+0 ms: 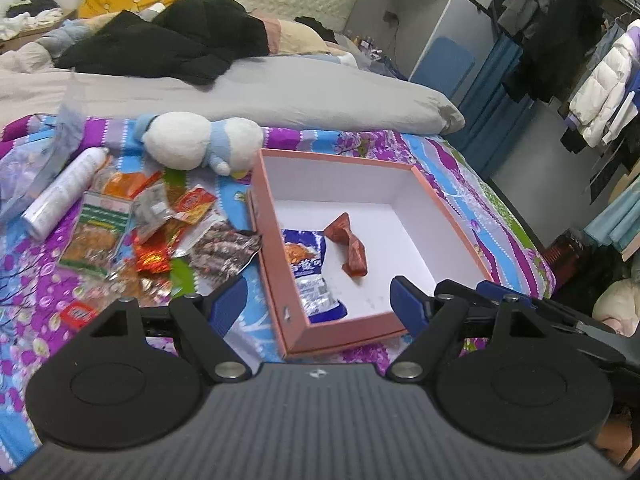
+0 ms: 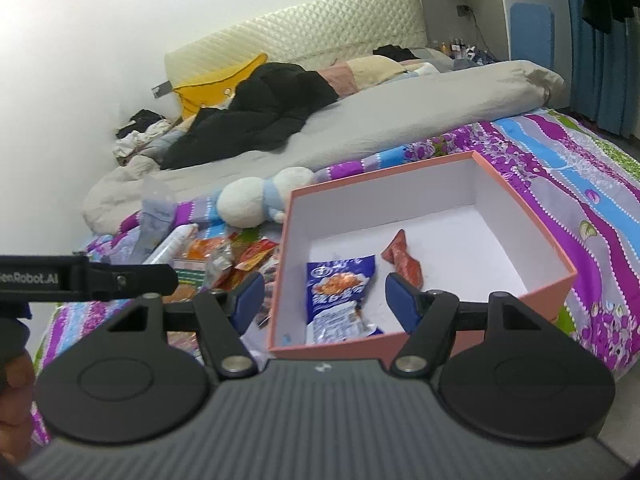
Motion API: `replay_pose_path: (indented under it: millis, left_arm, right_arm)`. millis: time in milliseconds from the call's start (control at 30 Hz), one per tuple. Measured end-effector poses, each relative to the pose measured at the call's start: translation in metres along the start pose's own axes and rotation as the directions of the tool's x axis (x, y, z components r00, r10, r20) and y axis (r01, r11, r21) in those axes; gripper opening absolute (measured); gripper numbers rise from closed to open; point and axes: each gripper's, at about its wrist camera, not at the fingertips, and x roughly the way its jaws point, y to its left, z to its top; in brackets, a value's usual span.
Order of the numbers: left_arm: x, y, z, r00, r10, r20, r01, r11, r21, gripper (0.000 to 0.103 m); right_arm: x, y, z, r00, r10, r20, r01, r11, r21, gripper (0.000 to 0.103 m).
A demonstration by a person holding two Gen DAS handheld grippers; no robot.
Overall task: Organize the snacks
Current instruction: 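Raise both open tools away from the pink box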
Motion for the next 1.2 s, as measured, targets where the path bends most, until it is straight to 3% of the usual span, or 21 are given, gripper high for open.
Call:
replay_pose_path:
  millis: [733,800,1200]
  left_arm:
    - [-0.089,0.054,-0.090,0.993,0.113,0.043,-0.111,0.992,-0.052,0.082]
    - [-0.096,0.062,-0.099,0.992,0.121,0.046,-0.117,0.989,-0.089,0.082]
    - [-0.093,0.092,-0.109,0.988,0.153,0.000,-0.152,0.979,-0.135,0.082]
  right_arm:
    - [-0.044,0.068,-0.076,0.995,0.089,-0.044,-0.093,0.990,-0.101,0.069]
    - [-0.045,0.073,-0.082,0.994,0.094,-0.056,-0.100,0.989,-0.111,0.069]
    - [-0.033,0.088,-0.094,0.988,0.118,-0.098,-0.130,0.983,-0.129,0.069]
